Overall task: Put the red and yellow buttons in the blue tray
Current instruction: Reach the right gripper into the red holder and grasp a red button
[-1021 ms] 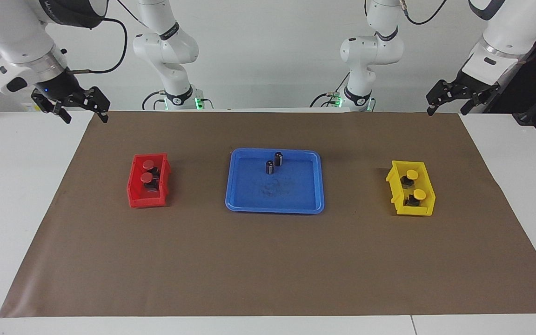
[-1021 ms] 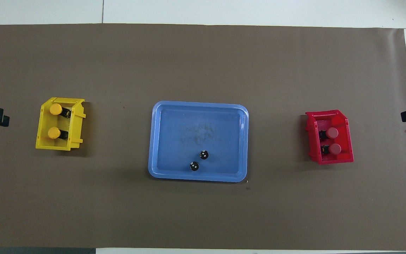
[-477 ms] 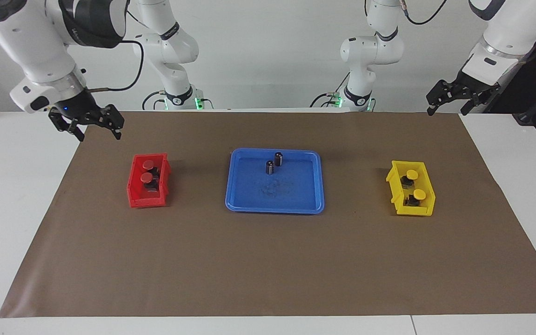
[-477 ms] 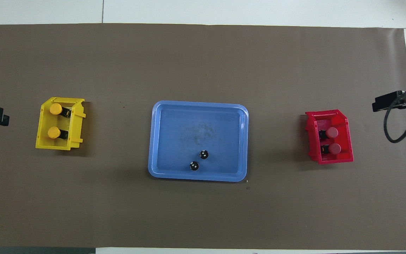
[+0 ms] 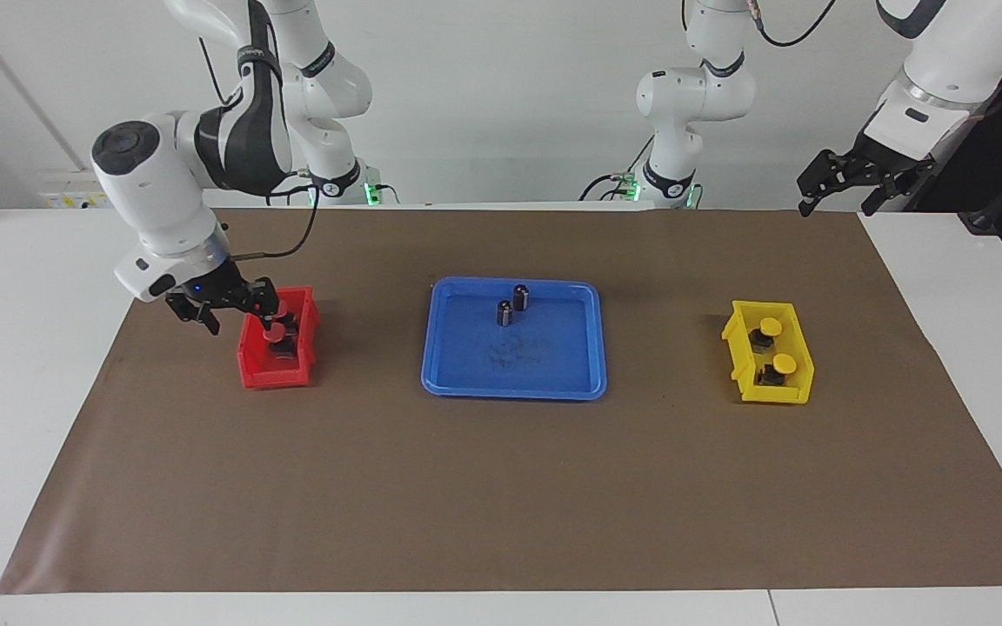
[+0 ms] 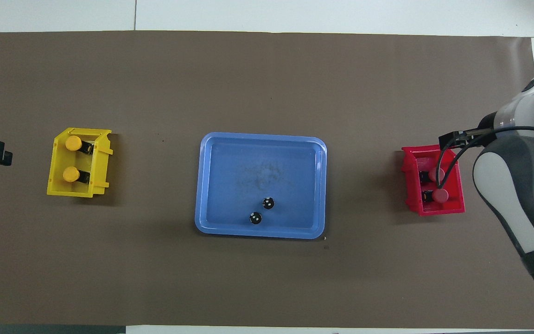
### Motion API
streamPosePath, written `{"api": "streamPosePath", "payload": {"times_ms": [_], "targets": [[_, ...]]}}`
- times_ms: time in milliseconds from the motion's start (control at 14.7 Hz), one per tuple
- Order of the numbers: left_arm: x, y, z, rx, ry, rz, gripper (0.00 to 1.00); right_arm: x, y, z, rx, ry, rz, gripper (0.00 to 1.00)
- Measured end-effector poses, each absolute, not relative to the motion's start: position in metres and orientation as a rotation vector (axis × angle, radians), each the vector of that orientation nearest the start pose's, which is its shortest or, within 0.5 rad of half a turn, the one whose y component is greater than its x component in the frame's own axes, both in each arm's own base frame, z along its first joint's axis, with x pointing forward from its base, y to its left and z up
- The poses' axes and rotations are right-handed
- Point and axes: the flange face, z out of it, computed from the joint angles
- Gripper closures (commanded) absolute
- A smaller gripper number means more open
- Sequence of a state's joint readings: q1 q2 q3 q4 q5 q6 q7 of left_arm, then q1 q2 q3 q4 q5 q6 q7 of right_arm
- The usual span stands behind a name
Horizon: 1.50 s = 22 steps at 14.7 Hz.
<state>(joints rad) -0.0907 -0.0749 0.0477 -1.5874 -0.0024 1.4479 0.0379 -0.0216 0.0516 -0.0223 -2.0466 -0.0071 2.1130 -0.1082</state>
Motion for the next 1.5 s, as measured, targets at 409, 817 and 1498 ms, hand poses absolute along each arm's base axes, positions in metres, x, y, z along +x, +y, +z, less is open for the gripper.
{"api": "streamPosePath", "payload": {"times_ms": [409, 817, 1498], "targets": [[0.518, -0.021, 0.646, -3.143, 0.128, 0.103, 0.00, 0.549, -0.015, 0.376, -3.147, -0.135, -0.030, 0.32], [0.518, -0.021, 0.646, -3.143, 0.128, 0.103, 0.00, 0.539, -0.017, 0.360, -3.145, -0.128, 0.014, 0.33], [0.517, -0.023, 0.646, -3.142, 0.133, 0.106, 0.00, 0.528, -0.021, 0.347, -3.143, -0.114, 0.059, 0.38]]}}
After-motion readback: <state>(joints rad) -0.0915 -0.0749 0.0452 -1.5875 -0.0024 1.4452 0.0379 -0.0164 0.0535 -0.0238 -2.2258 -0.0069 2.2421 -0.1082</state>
